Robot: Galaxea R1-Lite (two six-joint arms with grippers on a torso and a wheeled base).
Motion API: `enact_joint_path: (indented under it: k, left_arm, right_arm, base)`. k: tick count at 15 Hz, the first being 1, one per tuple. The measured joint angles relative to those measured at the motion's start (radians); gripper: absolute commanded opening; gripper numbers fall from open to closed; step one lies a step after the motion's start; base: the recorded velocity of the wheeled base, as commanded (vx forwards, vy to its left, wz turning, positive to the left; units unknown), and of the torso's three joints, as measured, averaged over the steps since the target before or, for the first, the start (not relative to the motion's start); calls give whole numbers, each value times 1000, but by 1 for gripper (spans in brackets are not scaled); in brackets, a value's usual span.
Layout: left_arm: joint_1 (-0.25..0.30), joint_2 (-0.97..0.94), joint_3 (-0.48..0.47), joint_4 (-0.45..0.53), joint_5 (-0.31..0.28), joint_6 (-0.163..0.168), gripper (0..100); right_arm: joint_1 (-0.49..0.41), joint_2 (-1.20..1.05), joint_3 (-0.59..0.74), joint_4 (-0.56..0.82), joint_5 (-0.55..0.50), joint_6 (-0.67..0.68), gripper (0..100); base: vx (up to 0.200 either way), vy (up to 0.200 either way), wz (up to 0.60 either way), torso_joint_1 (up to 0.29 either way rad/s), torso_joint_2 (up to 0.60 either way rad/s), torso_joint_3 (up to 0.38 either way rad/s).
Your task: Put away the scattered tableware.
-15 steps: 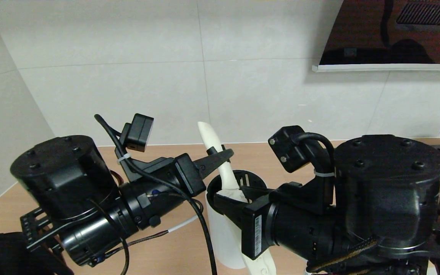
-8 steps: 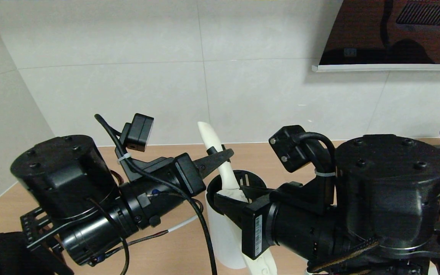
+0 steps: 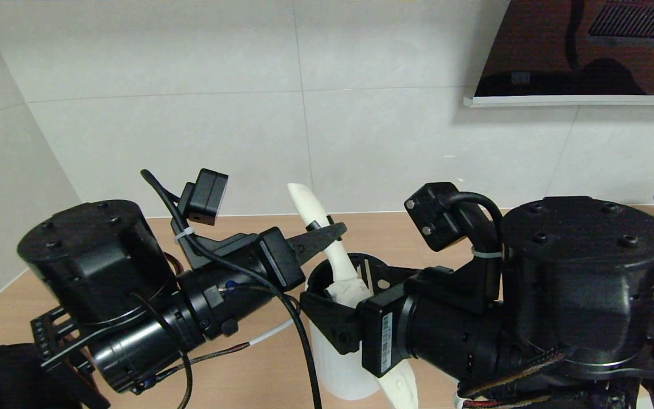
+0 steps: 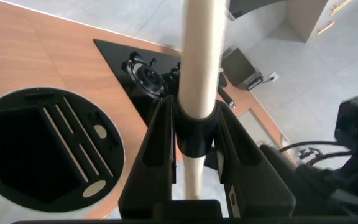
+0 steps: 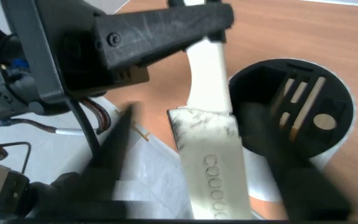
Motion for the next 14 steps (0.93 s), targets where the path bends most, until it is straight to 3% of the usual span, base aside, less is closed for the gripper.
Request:
enact_joint_path:
  k: [6, 8, 10, 12, 14]
  left_arm:
    - [0, -9, -18, 7, 9, 3, 0]
    - [1, -16, -37, 22, 47, 8, 0]
    - [5, -33, -74, 107, 114, 47, 0]
    - [6, -66, -132, 261, 212, 107, 0]
    - [3, -103, -204, 412, 293, 130, 0]
  right_arm:
    - [-45, -21, -1, 2, -10, -2, 100]
    - [-94, -40, -7, 2, -9, -3, 100]
    - [-147, -57, -14, 6, -3, -4, 100]
    - [-210, -67, -21, 6, -1, -4, 100]
    - [-242, -72, -25, 5, 0, -5, 100]
  base:
    - [0, 0, 0, 0, 0, 0]
    - [0, 0, 0, 0, 0, 0]
    - [0, 0, 0, 0, 0, 0]
    - [0, 0, 0, 0, 0, 0]
    - [0, 0, 0, 0, 0, 0]
